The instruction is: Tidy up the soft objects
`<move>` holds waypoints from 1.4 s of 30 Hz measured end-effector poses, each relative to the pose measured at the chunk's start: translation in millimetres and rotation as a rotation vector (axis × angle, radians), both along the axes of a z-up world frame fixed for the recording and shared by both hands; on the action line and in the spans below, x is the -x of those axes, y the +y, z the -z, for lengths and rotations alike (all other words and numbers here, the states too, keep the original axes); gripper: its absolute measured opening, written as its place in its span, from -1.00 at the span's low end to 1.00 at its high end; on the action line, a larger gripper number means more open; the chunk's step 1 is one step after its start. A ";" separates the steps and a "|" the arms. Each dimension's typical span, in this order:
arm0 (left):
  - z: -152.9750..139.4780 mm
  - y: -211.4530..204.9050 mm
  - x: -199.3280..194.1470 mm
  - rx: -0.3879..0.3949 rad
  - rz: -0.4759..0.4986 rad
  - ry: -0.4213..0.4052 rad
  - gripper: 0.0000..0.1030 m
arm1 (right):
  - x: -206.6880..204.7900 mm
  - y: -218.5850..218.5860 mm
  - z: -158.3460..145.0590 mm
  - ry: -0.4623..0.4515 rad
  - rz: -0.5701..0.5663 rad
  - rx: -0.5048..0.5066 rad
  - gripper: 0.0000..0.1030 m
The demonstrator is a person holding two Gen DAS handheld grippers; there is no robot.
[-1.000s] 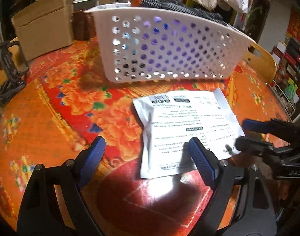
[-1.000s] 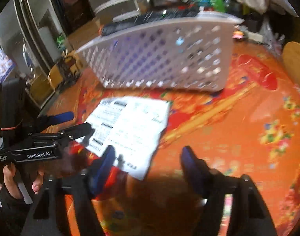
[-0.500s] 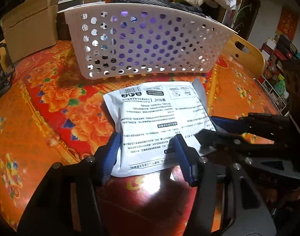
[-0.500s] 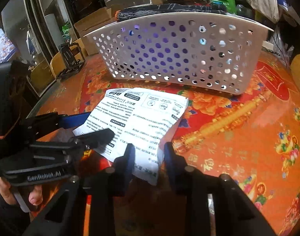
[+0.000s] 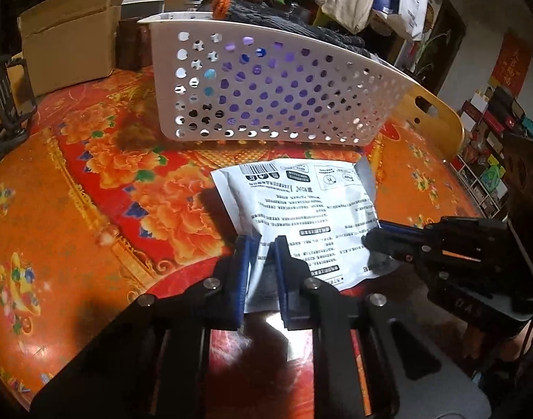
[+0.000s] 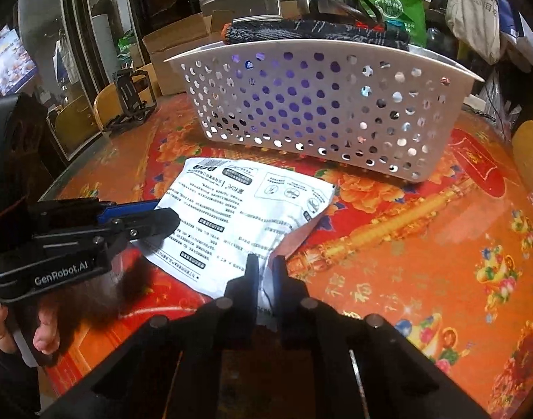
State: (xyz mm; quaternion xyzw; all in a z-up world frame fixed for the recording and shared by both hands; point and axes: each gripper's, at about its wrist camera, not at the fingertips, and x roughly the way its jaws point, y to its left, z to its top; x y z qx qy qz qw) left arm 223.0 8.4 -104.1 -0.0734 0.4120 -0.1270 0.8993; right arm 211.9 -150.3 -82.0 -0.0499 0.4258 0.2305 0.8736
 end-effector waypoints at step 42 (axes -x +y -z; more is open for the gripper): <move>-78.8 -2.6 27.2 -0.034 0.003 -0.150 -0.97 | 22.9 -19.3 -70.5 -0.140 0.003 -0.030 -1.00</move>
